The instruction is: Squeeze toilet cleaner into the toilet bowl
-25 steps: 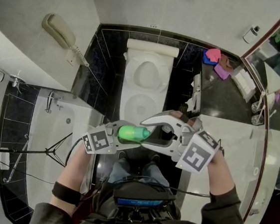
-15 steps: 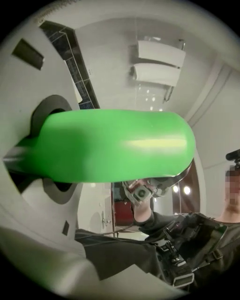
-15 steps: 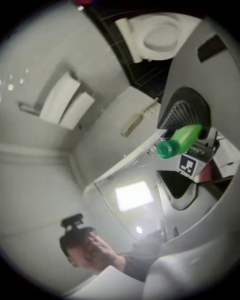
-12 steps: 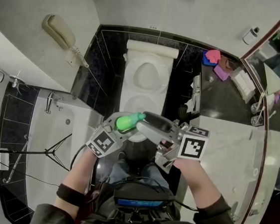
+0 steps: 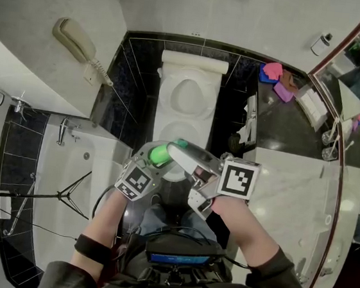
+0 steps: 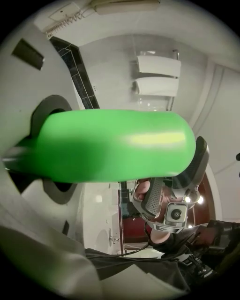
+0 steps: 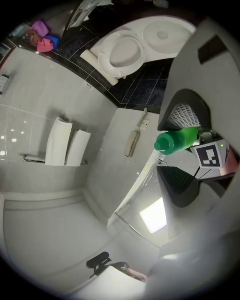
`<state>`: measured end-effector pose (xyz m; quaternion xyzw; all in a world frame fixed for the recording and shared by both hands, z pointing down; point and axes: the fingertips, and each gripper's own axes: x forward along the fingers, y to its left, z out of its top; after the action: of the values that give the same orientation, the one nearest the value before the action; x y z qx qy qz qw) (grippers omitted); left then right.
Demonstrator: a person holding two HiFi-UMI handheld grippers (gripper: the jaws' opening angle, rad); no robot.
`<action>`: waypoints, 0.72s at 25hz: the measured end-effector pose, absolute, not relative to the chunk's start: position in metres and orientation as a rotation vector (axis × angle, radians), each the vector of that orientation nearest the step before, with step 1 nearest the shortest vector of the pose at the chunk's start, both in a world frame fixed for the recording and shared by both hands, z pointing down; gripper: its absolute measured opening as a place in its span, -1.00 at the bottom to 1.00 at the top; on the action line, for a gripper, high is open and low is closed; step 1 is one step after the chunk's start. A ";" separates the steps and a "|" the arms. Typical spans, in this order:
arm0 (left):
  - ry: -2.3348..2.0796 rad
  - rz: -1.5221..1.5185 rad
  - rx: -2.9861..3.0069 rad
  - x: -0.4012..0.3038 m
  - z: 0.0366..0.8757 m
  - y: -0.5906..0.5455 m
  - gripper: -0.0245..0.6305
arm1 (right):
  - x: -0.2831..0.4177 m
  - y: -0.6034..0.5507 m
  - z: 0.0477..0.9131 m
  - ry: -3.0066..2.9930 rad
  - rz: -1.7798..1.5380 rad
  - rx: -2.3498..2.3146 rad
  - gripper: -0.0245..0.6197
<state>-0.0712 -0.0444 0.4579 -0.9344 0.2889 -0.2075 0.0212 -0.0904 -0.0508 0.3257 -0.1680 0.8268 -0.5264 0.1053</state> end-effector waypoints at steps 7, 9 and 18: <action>0.856 -0.651 -2.924 -0.070 0.458 -0.040 -0.36 | -0.082 -0.054 0.332 2.629 -1.414 -0.628 -0.47; 0.797 -0.630 -2.969 -0.066 0.456 -0.035 -0.36 | -0.081 -0.054 0.327 2.696 -1.321 -0.600 -0.46; 0.308 -0.592 -3.139 -0.049 0.441 0.007 -0.36 | -0.073 -0.026 0.310 3.061 -0.803 -0.211 -0.45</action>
<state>-0.0488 0.0067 0.4414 -0.9776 0.0958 -0.1845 -0.0336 -0.0732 -0.0264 0.3101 -0.0665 0.9650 -0.2532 -0.0153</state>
